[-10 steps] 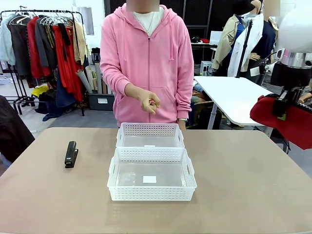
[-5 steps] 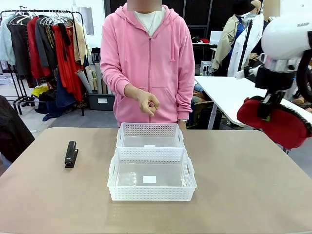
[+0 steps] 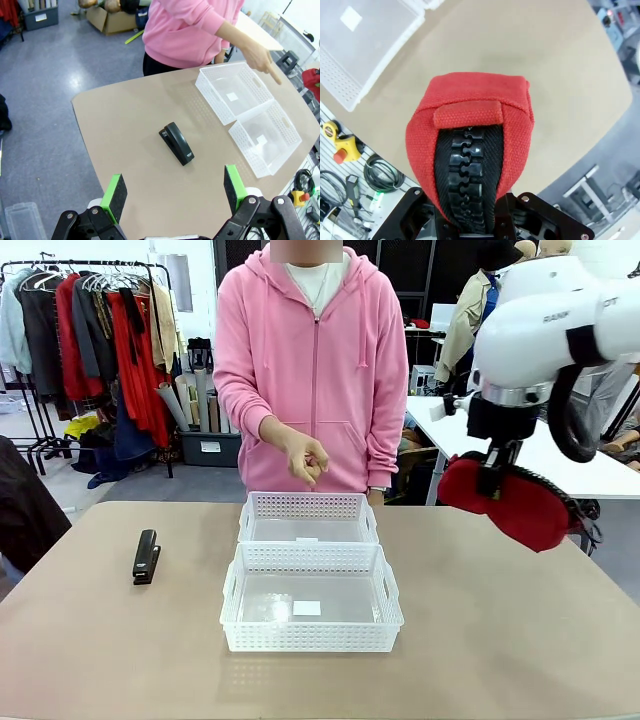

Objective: Distribute items into two baskets.
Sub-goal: Move the picked Pencil pouch towards the Organizing basket indicated by the person, stopping as directed.

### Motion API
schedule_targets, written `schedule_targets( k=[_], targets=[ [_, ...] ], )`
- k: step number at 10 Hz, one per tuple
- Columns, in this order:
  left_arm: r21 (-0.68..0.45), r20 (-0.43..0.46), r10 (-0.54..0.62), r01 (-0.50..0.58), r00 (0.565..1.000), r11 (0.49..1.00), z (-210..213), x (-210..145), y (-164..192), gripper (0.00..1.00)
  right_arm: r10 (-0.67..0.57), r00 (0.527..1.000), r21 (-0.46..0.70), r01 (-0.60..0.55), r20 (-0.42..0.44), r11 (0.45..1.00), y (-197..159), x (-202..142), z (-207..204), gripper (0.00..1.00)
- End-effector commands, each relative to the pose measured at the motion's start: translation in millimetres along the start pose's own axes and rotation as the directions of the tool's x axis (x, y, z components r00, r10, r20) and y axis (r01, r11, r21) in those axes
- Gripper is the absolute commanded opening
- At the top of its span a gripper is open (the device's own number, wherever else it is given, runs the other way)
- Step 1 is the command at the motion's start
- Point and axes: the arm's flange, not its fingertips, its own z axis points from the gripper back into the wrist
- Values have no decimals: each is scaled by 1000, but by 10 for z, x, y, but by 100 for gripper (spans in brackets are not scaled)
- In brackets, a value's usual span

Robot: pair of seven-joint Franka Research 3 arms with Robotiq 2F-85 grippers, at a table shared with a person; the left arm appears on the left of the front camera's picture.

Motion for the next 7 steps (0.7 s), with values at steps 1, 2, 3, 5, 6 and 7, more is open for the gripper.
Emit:
schedule_targets(
  k=[1, 2, 3, 5, 6, 7],
  targets=[
    [-15, 22, -14, 14, 1000, 1000, -8, 2, 20, 100, 41, 999, 16, -41, 9, 999, -34, 225, 7, 0],
    [-15, 22, -14, 14, 1000, 1000, -8, 2, 20, 100, 63, 998, 18, -63, 0, 998, -5, 333, -39, 0],
    [-15, 22, -14, 14, 1000, 1000, -8, 2, 20, 100, 83, 996, 15, -83, -7, 996, 20, 442, -76, 0],
    [-15, 22, -14, 14, 1000, 1000, -8, 2, 20, 100, 117, 993, 0, -117, -12, 993, 51, 641, -141, 0],
    [-15, 22, -14, 14, 1000, 1000, -8, 2, 20, 100, 137, 990, -18, -138, -18, 990, 55, 760, -171, 0],
    [-15, 22, -14, 14, 1000, 1000, -8, 2, 20, 100, 161, 987, -21, -161, -23, 987, 66, 866, -199, 0]
  ],
)
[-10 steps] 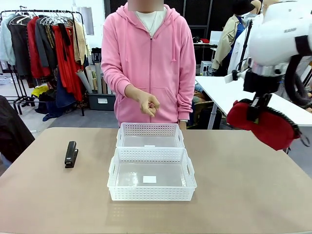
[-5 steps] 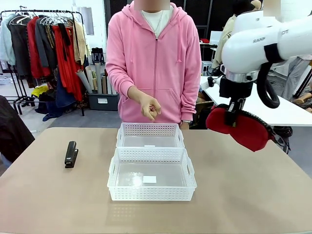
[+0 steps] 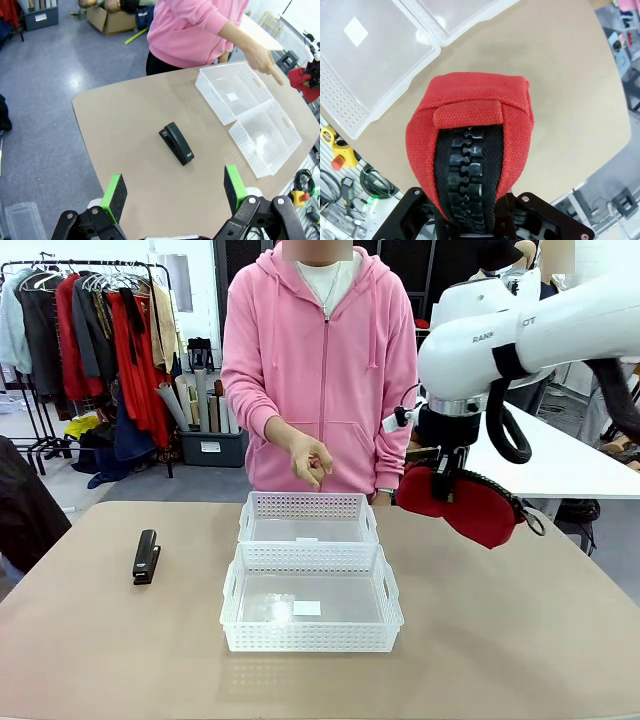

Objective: Distribute items into two baskets.
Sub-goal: Move the picked Pencil pouch towards the Organizing basket indicated by the person, stopping as directed.

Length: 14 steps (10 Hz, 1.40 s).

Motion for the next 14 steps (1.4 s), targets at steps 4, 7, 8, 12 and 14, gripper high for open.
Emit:
schedule_targets(
  k=[4, 7, 8, 12, 14],
  targets=[
    [-15, 22, -14, 14, 1000, 1000, -9, 1, 20, 100, 118, 993, -22, -118, 5, 993, -91, 502, -56, 0],
    [-15, 22, -14, 14, 1000, 1000, -9, 1, 20, 100, 130, 991, -26, -130, 6, 991, -112, 688, -158, 0],
    [-15, 22, -14, 14, 1000, 1000, -9, 1, 20, 100, 143, 990, -28, -143, 15, 989, -108, 756, -167, 0],
    [-15, 22, -14, 14, 1000, 1000, -9, 1, 20, 100, 179, 983, -21, -178, 31, 984, -108, 990, -210, 0],
    [-15, 22, -14, 14, 1000, 1000, -9, 1, 20, 100, 173, 984, -14, -173, 35, 985, -153, 925, -217, 0]
  ],
)
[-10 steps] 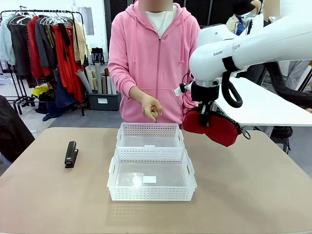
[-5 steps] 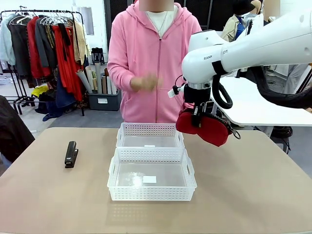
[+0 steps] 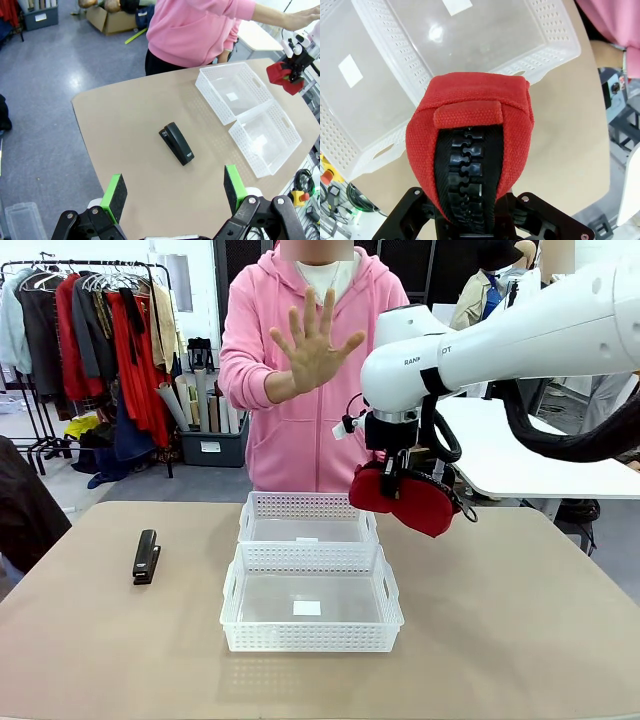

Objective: Distribute items into two baskets.
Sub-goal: Move the picked Pencil pouch towards the Organizing basket indicated by the person, stopping as directed.

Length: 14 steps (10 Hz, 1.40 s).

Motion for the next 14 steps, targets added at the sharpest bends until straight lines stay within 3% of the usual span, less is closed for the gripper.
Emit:
schedule_targets(
  k=[1, 2, 5, 7, 10, 11, 14],
  targets=[
    [-15, 22, -14, 14, 1000, 1000, -8, 1, 20, 100, 39, 999, 2, -39, 6, 999, -71, -113, 75, 0],
    [-15, 22, -14, 14, 1000, 1000, -8, 1, 20, 100, 34, 999, 13, -34, 8, 999, -83, -393, 172, 0],
    [-15, 22, -14, 14, 1000, 1000, -8, 1, 20, 100, -9, 995, 15, 11, -95, 1000, 47, -1315, 432, 0],
    [-15, 22, -14, 14, 1000, 1000, -8, 1, 20, 100, -59, 996, 23, 60, -63, 998, 150, -2005, 617, 0],
    [-15, 22, -14, 14, 1000, 1000, -8, 1, 20, 100, -37, 999, 53, 38, -23, 998, 116, -2125, 641, 0],
    [-15, 22, -14, 14, 1000, 1000, -8, 1, 20, 100, -102, 992, 20, 104, -75, 994, 96, -2166, 686, 0],
    [-15, 22, -14, 14, 1000, 1000, -8, 1, 20, 100, -102, 992, 20, 104, -75, 994, 96, -2166, 686, 0]
  ],
)
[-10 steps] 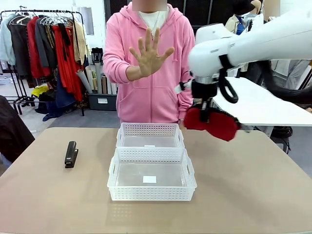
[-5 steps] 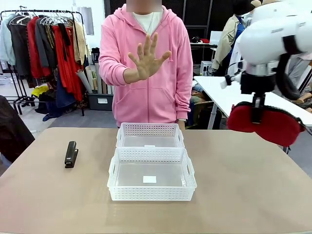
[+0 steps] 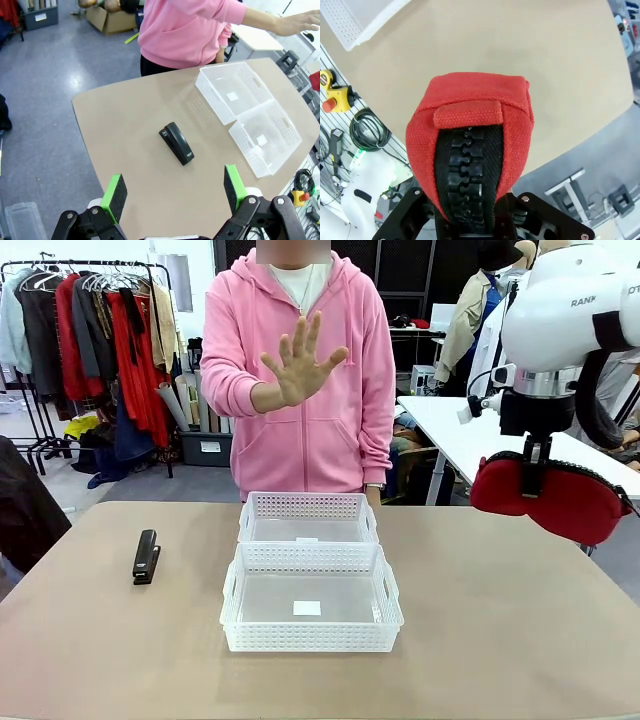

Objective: Distribute items into two baskets.
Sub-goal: Move the picked Pencil pouch towards the Organizing basket indicated by the person, stopping as directed, then place the picked Pencil pouch into the Organizing basket as instructed by the person.

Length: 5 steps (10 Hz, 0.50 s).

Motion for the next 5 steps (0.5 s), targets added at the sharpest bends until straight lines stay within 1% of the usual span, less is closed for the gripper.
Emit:
schedule_targets(
  k=[1, 5],
  targets=[
    [-15, 24, -14, 14, 1000, 1000, -3, 1, 18, 100, -17, 1000, -16, 17, -5, 1000, -23, 15, 45, 0],
    [-15, 24, -14, 14, 1000, 1000, -3, 1, 18, 100, -17, 1000, -16, 17, -5, 1000, -23, 15, 45, 0]
  ],
)
